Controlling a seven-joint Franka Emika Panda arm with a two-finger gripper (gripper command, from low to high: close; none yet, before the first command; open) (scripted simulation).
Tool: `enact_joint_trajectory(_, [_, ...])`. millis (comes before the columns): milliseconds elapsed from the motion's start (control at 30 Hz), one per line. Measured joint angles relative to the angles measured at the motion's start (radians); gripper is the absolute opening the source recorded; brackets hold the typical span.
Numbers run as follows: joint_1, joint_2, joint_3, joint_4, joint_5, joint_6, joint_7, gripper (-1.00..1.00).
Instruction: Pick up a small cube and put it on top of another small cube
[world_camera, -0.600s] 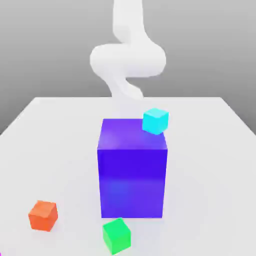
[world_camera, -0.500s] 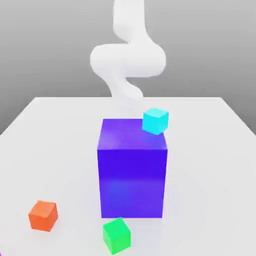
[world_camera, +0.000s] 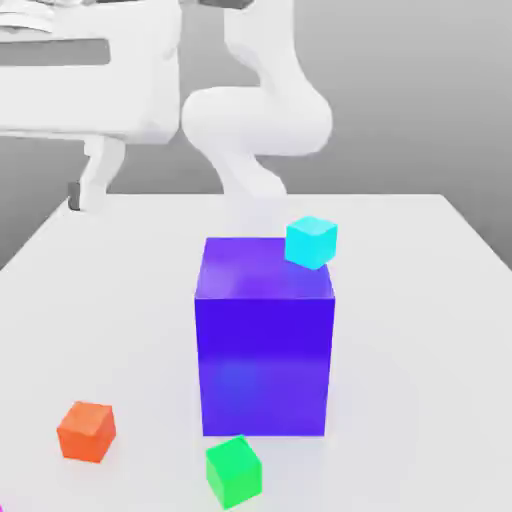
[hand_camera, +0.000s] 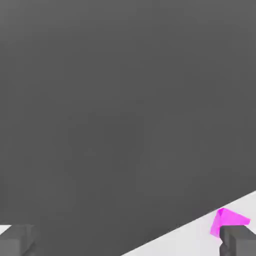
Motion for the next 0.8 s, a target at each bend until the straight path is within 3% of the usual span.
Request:
enact_joint_trajectory(467, [-0.156, 0.513, -0.046, 0.107, 0.133, 0.088, 0.027, 0.00])
enact_joint_trajectory(600, [-0.188, 0.659, -0.028, 0.141, 0.169, 0.168, 0.014, 0.00])
enact_joint_trajectory(633, [-0.193, 0.690, -0.022, 0.148, 0.175, 0.191, 0.010, -1.00])
enact_joint_trajectory(800, [-0.193, 0.690, -0.022, 0.148, 0.177, 0.192, 0.009, -1.00])
